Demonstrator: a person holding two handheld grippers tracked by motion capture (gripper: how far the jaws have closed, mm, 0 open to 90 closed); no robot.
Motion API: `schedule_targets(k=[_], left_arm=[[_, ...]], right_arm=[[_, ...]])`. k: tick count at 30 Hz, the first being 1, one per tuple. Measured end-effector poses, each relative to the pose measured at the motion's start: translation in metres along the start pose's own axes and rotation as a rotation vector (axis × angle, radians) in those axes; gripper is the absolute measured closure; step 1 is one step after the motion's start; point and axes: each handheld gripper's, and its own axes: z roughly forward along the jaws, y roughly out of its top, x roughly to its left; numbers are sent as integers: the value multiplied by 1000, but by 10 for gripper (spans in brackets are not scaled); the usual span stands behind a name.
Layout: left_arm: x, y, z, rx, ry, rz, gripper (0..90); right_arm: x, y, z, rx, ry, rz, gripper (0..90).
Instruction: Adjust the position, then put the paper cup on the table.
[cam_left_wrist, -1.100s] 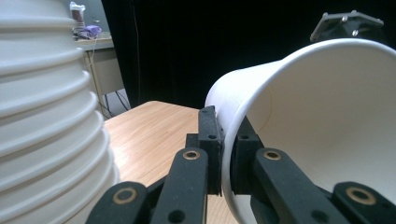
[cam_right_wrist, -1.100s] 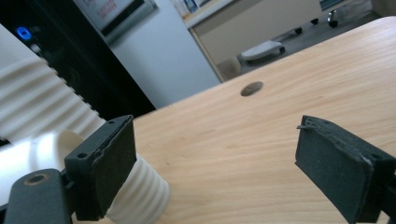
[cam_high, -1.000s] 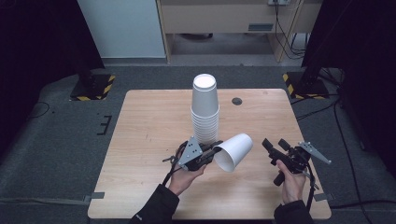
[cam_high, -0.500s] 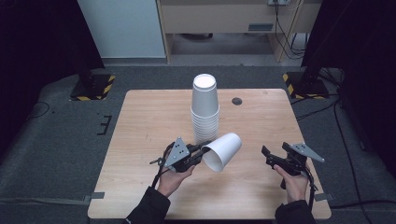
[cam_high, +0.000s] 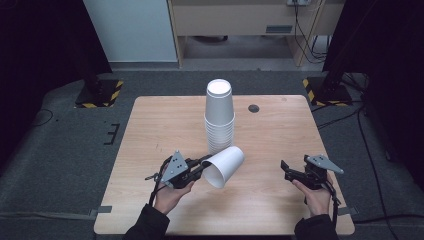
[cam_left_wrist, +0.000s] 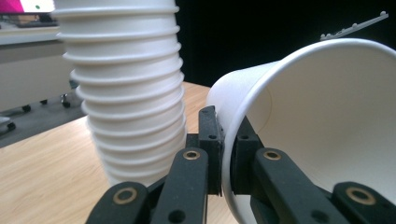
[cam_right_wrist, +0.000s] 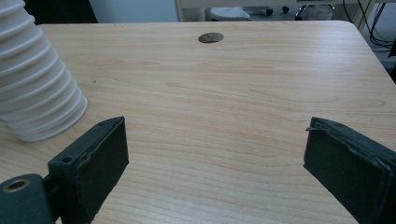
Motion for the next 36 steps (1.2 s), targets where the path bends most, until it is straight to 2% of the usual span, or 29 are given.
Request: schedule_targets(k=[8,16,21,29,36], left_arm=[[6,1,-25,43,25,8,857],[17,-5,-45,80,76,-15,857],[26,-9,-60,100,124,-31,857],[49,-14,-86,132,228,-56,857],[68,-16,-100,170,319,-84,857]], right_arm=[[0,-2,2,21,-1,-19,65],[-2,-3,2,34,-13,-18,63],[-4,-6,4,71,-31,-42,60],[-7,-12,7,123,-43,-65,56],[-9,-19,12,202,-68,-126,53]])
